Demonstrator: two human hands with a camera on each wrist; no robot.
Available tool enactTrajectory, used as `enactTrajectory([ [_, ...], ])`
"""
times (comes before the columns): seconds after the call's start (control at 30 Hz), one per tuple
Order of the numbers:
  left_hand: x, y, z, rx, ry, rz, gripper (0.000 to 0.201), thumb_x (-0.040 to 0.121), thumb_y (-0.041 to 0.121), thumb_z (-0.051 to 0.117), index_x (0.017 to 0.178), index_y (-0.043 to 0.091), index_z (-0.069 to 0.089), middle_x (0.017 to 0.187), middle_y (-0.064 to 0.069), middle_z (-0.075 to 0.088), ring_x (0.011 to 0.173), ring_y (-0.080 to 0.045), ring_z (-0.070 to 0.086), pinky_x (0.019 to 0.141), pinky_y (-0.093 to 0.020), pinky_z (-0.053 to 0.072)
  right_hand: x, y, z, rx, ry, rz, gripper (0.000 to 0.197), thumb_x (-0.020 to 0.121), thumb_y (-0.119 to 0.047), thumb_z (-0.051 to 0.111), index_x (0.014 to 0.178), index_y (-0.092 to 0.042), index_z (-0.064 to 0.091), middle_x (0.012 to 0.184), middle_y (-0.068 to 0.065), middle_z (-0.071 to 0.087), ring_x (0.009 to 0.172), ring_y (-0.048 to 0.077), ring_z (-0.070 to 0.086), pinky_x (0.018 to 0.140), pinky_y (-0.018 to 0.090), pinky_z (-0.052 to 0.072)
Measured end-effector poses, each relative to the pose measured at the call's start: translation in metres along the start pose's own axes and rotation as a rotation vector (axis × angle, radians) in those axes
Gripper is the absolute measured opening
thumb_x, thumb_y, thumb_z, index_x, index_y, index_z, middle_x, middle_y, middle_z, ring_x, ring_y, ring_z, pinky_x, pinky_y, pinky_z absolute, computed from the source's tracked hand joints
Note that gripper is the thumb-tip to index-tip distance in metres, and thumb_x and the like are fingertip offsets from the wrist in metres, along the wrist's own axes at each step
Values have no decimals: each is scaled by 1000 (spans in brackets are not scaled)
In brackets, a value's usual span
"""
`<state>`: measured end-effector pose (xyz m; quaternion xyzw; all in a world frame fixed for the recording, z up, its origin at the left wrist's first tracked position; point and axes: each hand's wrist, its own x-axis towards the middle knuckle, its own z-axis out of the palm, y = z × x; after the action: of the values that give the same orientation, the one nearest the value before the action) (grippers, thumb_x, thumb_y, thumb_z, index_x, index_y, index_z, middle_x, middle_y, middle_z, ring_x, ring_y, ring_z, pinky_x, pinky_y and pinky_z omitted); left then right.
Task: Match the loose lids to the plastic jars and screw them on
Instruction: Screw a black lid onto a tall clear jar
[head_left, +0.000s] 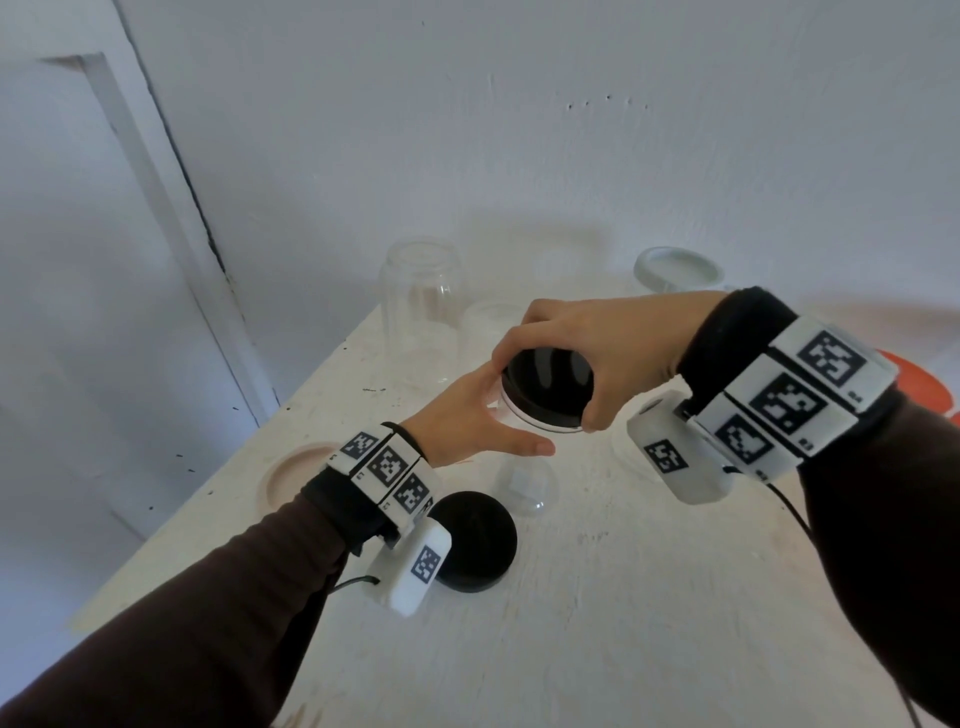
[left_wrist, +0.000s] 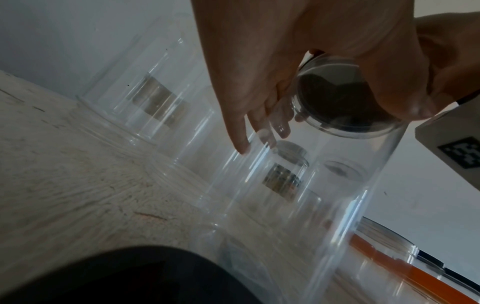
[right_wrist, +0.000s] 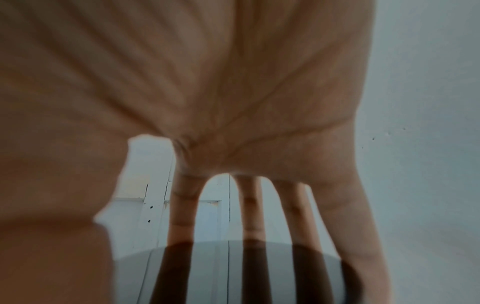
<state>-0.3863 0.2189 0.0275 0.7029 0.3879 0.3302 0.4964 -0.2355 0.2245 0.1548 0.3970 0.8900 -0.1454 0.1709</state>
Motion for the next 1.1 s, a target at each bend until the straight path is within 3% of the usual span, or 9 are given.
enactTrajectory([
  [0.2, 1, 0, 0, 76, 1, -13, 62, 68, 20, 80, 113, 41, 43, 112, 22, 56, 106, 15, 49, 89, -5, 39, -1, 2, 2, -1, 68, 6, 75, 66, -25, 78, 128, -42, 39, 119, -6, 41, 104, 14, 46, 82, 24, 46],
  [0.4, 1, 1, 1, 103, 24, -12, 59, 66, 20, 82, 108, 42, 47, 108, 20, 59, 105, 10, 53, 90, -9, 41, -6, 0, 6, -16, 144, 22, 73, 64, -36, 78, 127, -40, 42, 109, -5, 46, 98, 12, 48, 79, 21, 44],
  [0.57, 0, 3, 2, 98, 53, -2, 60, 64, 20, 84, 104, 44, 47, 105, 19, 61, 101, 10, 54, 88, -9, 42, -6, -6, 9, -63, 207, 72, 68, 67, -47, 74, 126, -31, 44, 92, -9, 47, 83, 8, 48, 64, 12, 39],
  [0.7, -3, 2, 4, 74, 78, 14, 66, 61, 25, 85, 112, 42, 47, 113, 16, 61, 108, 4, 54, 94, -18, 43, -3, -12, 17, -93, 336, 168, 57, 70, -61, 65, 105, -17, 53, 72, -11, 48, 64, 4, 48, 51, 15, 35],
  [0.8, -5, 2, 5, 59, 76, 17, 70, 60, 26, 86, 116, 40, 47, 114, 17, 61, 109, 2, 55, 94, -21, 43, 0, -19, 24, -143, 394, 264, 60, 72, -73, 54, 90, -16, 46, 69, -6, 46, 58, 7, 44, 49, 19, 33],
  [0.87, -5, 2, 4, 70, 72, 9, 75, 55, 36, 85, 120, 38, 47, 115, 16, 61, 110, 1, 55, 95, -22, 43, -1, -20, 22, -176, 349, 283, 65, 71, -77, 49, 96, -16, 48, 73, -5, 48, 62, 9, 47, 53, 20, 35],
  [0.93, -4, 2, 3, 108, 63, 7, 78, 55, 39, 84, 123, 35, 46, 117, 16, 60, 112, 0, 53, 96, -22, 42, -5, -14, 14, -142, 217, 238, 71, 72, -73, 52, 121, -23, 46, 99, -3, 53, 84, 13, 54, 69, 23, 43],
  [1.0, -3, 2, 2, 150, 47, 2, 75, 61, 34, 85, 124, 33, 45, 117, 16, 57, 112, 2, 51, 96, -18, 40, -10, -11, 5, -58, 73, 110, 75, 74, -55, 67, 137, -34, 32, 123, -5, 40, 107, 14, 46, 87, 25, 43],
  [1.1, -3, 3, 1, 189, 39, 2, 71, 64, 30, 82, 121, 35, 41, 112, 22, 54, 107, 10, 49, 90, -5, 38, -10, -11, 2, -68, 39, 42, 74, 70, -38, 77, 132, -39, 36, 118, -5, 38, 104, 14, 44, 83, 22, 43],
])
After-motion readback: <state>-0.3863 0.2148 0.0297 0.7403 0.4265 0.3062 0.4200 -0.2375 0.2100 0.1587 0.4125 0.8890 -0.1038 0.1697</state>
